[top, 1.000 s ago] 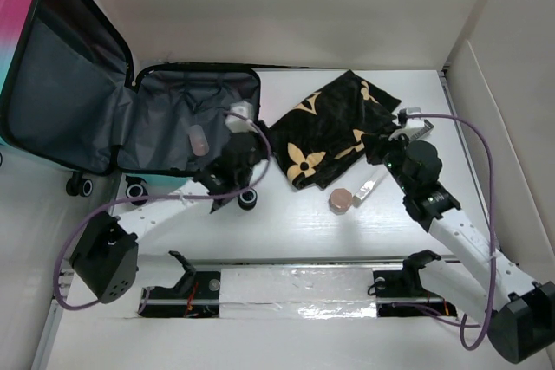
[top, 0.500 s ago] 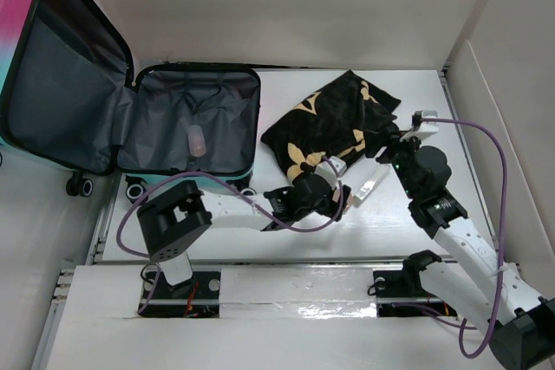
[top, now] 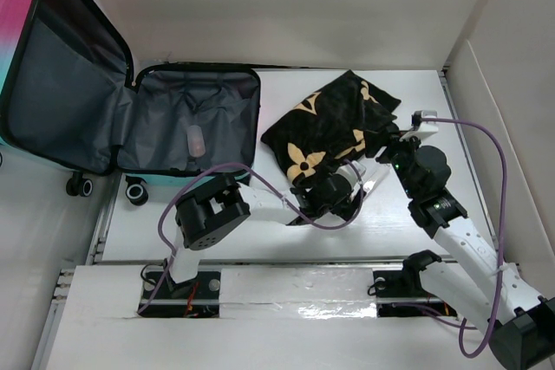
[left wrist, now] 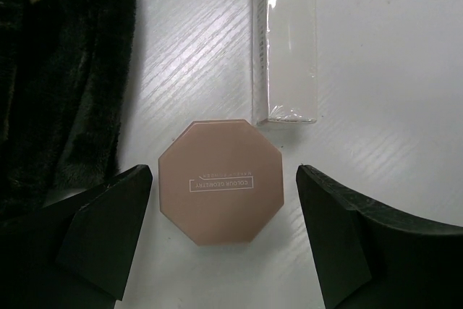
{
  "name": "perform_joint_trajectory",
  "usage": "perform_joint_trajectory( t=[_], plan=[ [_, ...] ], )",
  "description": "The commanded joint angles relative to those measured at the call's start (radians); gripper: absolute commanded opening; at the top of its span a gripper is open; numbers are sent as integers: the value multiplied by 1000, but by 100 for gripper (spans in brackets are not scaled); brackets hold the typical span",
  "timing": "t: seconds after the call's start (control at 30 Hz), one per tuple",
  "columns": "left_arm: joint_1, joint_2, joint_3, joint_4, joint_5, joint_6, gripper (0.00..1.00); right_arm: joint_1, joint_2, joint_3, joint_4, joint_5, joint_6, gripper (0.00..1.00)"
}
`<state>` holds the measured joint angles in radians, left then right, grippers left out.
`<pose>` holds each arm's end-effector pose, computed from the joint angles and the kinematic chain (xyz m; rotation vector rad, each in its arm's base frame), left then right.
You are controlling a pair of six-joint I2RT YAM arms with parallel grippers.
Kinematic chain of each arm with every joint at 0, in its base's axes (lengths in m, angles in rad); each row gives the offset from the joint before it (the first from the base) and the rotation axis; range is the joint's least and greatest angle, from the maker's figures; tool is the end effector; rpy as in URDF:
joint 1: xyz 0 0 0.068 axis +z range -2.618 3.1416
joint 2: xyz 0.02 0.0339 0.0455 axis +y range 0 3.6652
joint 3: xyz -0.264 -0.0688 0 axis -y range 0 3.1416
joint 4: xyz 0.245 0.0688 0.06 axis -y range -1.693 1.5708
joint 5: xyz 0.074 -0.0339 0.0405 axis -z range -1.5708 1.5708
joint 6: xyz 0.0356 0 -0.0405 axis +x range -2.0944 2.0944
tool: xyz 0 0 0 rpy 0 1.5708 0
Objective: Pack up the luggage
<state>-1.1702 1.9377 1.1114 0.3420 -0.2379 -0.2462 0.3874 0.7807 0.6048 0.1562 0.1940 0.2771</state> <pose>0.1719 -0.3844 0.1698 0.7989 1.9437 -0.6330 0.1814 0.0666 0.3134 0.0640 1.6007 0.3633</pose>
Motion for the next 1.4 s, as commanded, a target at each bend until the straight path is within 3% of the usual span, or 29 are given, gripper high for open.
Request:
perform_joint_trajectory(
  t=[0.0,0.13,0.2,0.23,0.27,0.3,0.43,0.63,0.73,1.03,1.13,1.37],
  plan=[
    [0,12,42,-18,-20,25,79,-1,2,3,19,5,-10,64],
    [0,40,44,-15,-21,30,75,-1,2,4,17,1,-10,64],
    [-9,50,41,-12,-20,25,68,-1,0,3,19,1,-10,64],
    [-9,49,38,-3,-24,24,63,-1,-1,3,17,1,-10,64],
    [-9,44,33,2,-26,22,50,-1,-3,3,20,1,-10,64],
    [-19,37,25,3,-28,19,44,-1,-4,1,22,-1,-10,64],
    [-38,-40,-11,9,-72,10,39,-1,-8,0,25,-7,-9,64],
    [-40,-276,-111,0,-184,-45,39,-1,-18,-3,23,-10,-6,64],
    [38,-376,-148,11,-277,-109,39,-1,-15,-7,32,-24,-4,64],
    [522,-513,-176,-2,-361,-225,43,-1,15,-11,57,-64,-3,64],
    [685,-471,-153,-43,-272,-255,44,-1,22,-13,60,-73,-4,64],
    [799,-290,-56,-115,-213,-251,49,-1,35,-16,77,-99,-3,64]
  ],
)
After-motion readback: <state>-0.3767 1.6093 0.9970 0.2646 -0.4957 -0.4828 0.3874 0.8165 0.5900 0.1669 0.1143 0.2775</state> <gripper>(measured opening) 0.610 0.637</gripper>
